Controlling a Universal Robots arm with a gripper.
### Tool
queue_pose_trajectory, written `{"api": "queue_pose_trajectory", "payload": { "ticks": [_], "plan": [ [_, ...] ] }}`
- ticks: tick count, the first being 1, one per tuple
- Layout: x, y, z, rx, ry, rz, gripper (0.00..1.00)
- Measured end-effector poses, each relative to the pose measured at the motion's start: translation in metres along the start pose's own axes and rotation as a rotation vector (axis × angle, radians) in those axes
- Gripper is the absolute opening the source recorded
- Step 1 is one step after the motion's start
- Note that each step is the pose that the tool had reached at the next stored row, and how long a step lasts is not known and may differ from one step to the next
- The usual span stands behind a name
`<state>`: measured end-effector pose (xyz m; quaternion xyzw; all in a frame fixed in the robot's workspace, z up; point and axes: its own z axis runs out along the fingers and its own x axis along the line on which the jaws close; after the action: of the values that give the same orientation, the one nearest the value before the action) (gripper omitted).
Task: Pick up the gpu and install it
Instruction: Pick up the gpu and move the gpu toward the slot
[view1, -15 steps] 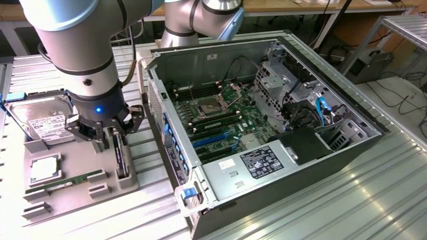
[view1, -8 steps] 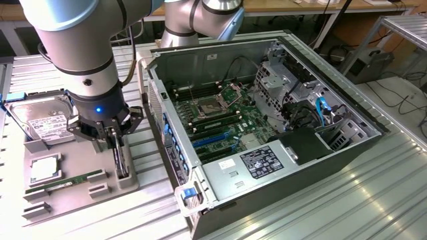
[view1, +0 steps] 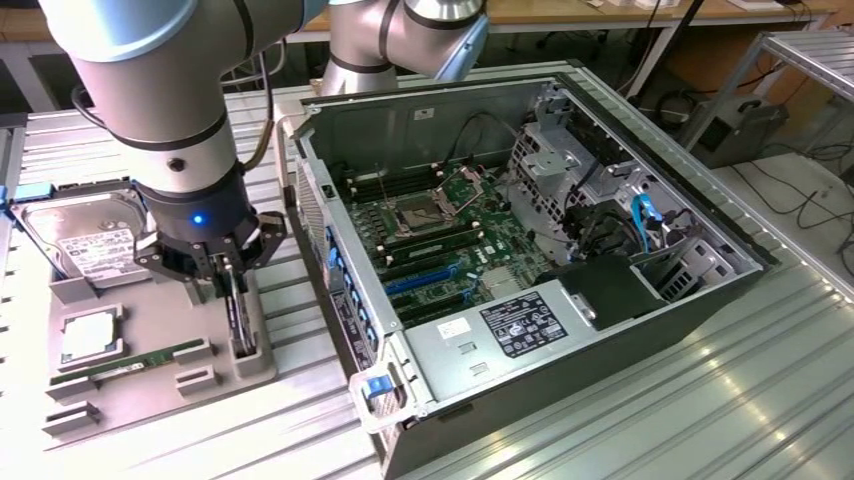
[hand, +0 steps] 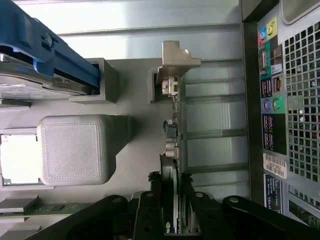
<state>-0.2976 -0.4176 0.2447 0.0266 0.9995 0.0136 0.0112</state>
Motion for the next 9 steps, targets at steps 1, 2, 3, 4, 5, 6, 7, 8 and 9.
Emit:
{"api": "queue_pose_trajectory", "payload": {
  "ticks": [1,2,3,4,5,6,7,8,9],
  "plan": [
    [0.0000,0.0000,0.0000,-0.0002,0.0003,-0.011,0.27],
    [0.0000,0.0000,0.0000,-0.0004,0.0006,-0.021,0.26],
    [0.0000,0.0000,0.0000,-0.0007,0.0009,-0.033,0.26],
    [0.0000,0.0000,0.0000,-0.0009,0.0011,-0.043,0.26],
    [0.0000,0.0000,0.0000,-0.0012,0.0015,-0.054,0.26],
    [0.0000,0.0000,0.0000,-0.0013,0.0017,-0.061,0.26],
    [0.0000,0.0000,0.0000,-0.0014,0.0018,-0.063,0.26],
    [0.0000,0.0000,0.0000,-0.0014,0.0018,-0.063,0.26],
    [0.0000,0.0000,0.0000,-0.0014,0.0018,-0.064,0.26]
  ]
}}
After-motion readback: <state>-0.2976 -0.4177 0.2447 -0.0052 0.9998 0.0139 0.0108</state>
